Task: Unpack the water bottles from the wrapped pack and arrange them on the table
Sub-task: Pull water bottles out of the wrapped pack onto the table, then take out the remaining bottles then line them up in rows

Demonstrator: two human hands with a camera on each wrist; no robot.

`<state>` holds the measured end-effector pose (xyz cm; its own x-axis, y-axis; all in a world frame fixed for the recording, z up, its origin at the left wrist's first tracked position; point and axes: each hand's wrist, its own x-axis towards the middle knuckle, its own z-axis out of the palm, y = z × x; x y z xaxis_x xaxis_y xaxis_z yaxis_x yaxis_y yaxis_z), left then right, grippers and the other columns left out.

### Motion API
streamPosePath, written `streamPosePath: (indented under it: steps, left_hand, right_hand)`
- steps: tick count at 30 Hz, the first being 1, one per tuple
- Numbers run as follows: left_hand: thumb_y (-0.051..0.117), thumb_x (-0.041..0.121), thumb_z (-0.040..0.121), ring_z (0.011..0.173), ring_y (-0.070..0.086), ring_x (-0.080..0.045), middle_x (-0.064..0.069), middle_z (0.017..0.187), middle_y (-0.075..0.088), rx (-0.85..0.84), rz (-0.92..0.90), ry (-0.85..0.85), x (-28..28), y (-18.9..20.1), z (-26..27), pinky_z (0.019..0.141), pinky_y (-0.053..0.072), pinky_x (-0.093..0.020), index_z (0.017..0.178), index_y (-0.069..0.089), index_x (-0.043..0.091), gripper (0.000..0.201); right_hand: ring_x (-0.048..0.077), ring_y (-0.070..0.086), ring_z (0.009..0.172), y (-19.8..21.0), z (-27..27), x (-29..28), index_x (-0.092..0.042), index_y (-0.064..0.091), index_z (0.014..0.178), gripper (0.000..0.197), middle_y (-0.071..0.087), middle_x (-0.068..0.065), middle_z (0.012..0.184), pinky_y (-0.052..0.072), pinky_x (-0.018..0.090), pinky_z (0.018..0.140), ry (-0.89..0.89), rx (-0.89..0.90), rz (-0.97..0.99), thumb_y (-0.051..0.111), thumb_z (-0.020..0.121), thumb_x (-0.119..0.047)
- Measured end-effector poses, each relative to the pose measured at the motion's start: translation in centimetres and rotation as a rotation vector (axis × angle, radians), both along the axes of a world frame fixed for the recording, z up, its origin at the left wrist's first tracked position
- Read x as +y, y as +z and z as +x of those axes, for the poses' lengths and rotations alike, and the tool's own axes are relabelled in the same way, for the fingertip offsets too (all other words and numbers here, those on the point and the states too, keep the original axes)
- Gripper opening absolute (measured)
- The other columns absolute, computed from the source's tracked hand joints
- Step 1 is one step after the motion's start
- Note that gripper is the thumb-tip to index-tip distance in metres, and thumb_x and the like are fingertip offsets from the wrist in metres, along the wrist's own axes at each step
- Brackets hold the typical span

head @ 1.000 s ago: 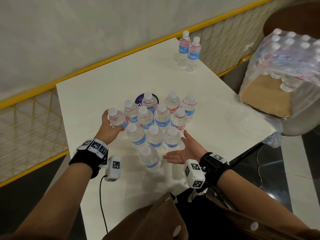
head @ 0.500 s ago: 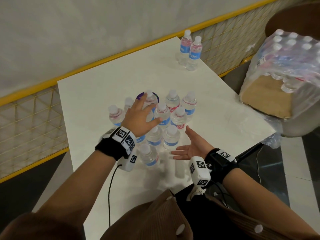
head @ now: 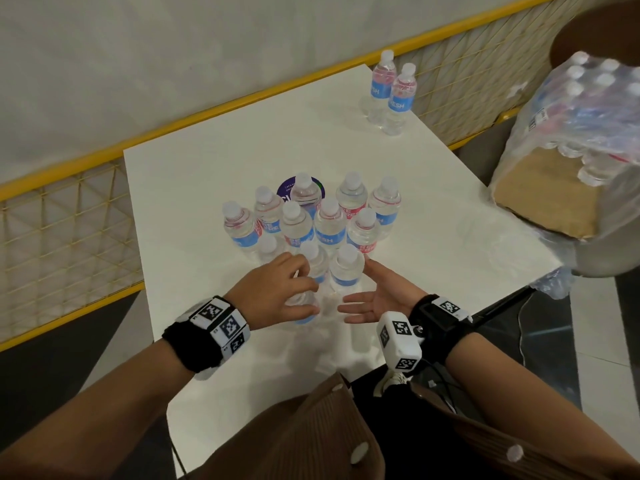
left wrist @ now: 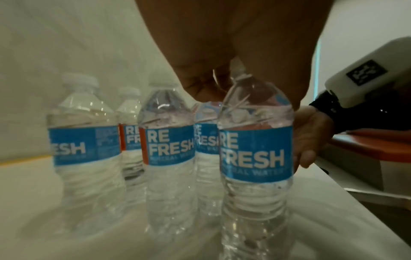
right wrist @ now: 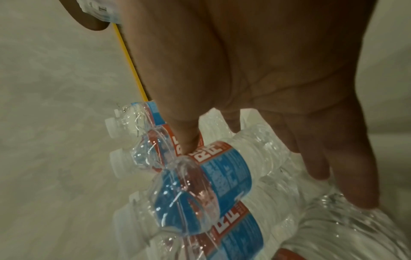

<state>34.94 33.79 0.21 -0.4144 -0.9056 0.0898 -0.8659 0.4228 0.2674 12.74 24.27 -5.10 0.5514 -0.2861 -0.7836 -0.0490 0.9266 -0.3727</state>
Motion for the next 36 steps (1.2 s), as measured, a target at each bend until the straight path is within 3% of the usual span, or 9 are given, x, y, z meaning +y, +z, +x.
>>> streamPosePath:
  steps: [5, 10, 13, 15, 17, 19, 21, 27, 36]
  left_hand:
    - [0.055, 0.052, 0.082, 0.080, 0.040, -0.011, 0.000, 0.087, 0.051, 0.007, 0.030, 0.010, -0.1, 0.1, 0.0, 0.059, 0.040, -0.023, 0.090, 0.066, 0.019, 0.036]
    - [0.065, 0.044, 0.083, 0.075, 0.045, -0.018, -0.002, 0.082, 0.055, 0.036, -0.202, -0.025, -1.1, 2.1, -1.3, 0.064, 0.036, -0.023, 0.085, 0.068, 0.014, 0.030]
    - [0.062, 0.030, 0.086, 0.089, 0.051, -0.023, -0.006, 0.097, 0.062, 0.043, -0.314, -0.010, -3.3, 3.6, -3.8, 0.072, 0.046, -0.032, 0.096, 0.070, 0.012, 0.022]
    - [0.058, 0.032, 0.087, 0.115, 0.050, -0.027, -0.009, 0.124, 0.059, -0.038, -0.240, 0.034, -5.4, 4.4, -5.5, 0.091, 0.046, -0.041, 0.118, 0.064, 0.017, 0.035]
    - [0.049, 0.039, 0.092, 0.140, 0.030, -0.028, -0.005, 0.151, 0.035, -0.198, -0.038, 0.072, -6.8, 4.6, -6.7, 0.109, 0.030, -0.050, 0.138, 0.046, 0.025, 0.048]
    - [0.035, 0.046, 0.098, 0.148, 0.010, -0.020, 0.004, 0.161, 0.009, -0.371, 0.143, 0.118, -7.5, 4.3, -7.2, 0.117, 0.011, -0.056, 0.147, 0.029, 0.028, 0.053]
    - [0.029, 0.050, 0.098, 0.149, 0.007, -0.018, 0.008, 0.161, 0.000, -0.459, 0.208, 0.122, -7.6, 4.4, -7.2, 0.117, 0.005, -0.058, 0.148, 0.025, 0.028, 0.055]
    - [0.033, 0.055, 0.094, 0.149, -0.001, -0.021, 0.002, 0.161, 0.000, -0.484, 0.405, 0.118, -7.0, 7.8, -7.7, 0.118, 0.005, -0.054, 0.149, 0.018, 0.030, 0.062]
    - [0.040, 0.051, 0.094, 0.146, 0.016, -0.024, -0.002, 0.156, 0.022, -0.447, 0.412, -0.059, -14.0, 9.4, -17.2, 0.117, 0.019, -0.047, 0.146, 0.030, 0.024, 0.059]
  right_hand:
    - [0.041, 0.057, 0.115, -0.2, 0.2, 0.2, -0.034, 0.027, 0.142, 0.068, 0.042, 0.026, 0.135, 0.051, 0.055, 0.088, -0.004, -0.006, -0.005, 0.056, 0.085, -0.057]
    - [0.040, 0.058, 0.113, -0.4, -0.2, -0.1, -0.030, 0.030, 0.143, 0.073, 0.042, 0.024, 0.134, 0.052, 0.056, 0.084, 0.029, 0.015, -0.032, 0.058, 0.082, -0.058]
    - [0.040, 0.058, 0.112, -0.4, -0.5, -0.3, -0.030, 0.032, 0.143, 0.069, 0.043, 0.023, 0.133, 0.050, 0.057, 0.088, 0.044, 0.038, -0.054, 0.056, 0.084, -0.058]
    - [0.040, 0.057, 0.115, -0.3, -0.9, -0.5, -0.031, 0.029, 0.144, 0.071, 0.042, 0.022, 0.135, 0.051, 0.057, 0.087, 0.035, 0.059, -0.057, 0.056, 0.084, -0.057]
    - [0.039, 0.056, 0.116, -0.2, -1.2, -0.8, -0.031, 0.026, 0.145, 0.073, 0.041, 0.021, 0.137, 0.051, 0.057, 0.086, 0.017, 0.078, -0.064, 0.057, 0.084, -0.056]
    - [0.040, 0.055, 0.117, -0.1, -1.8, -1.1, -0.033, 0.025, 0.145, 0.072, 0.040, 0.020, 0.138, 0.049, 0.059, 0.089, -0.009, 0.080, -0.074, 0.058, 0.085, -0.054]
    - [0.040, 0.055, 0.117, -0.1, -2.8, -1.4, -0.034, 0.026, 0.143, 0.069, 0.040, 0.021, 0.139, 0.047, 0.060, 0.091, -0.032, 0.085, -0.081, 0.058, 0.086, -0.052]
    - [0.041, 0.054, 0.117, 0.0, -6.1, -3.3, -0.028, 0.036, 0.132, 0.052, 0.042, 0.019, 0.137, 0.047, 0.059, 0.091, -0.069, 0.158, -0.128, 0.058, 0.089, -0.044]
    - [0.033, 0.058, 0.103, 0.5, -12.0, -7.8, -0.018, 0.046, 0.134, 0.050, 0.050, 0.012, 0.119, 0.054, 0.046, 0.075, -0.095, 0.272, -0.262, 0.057, 0.090, -0.040]
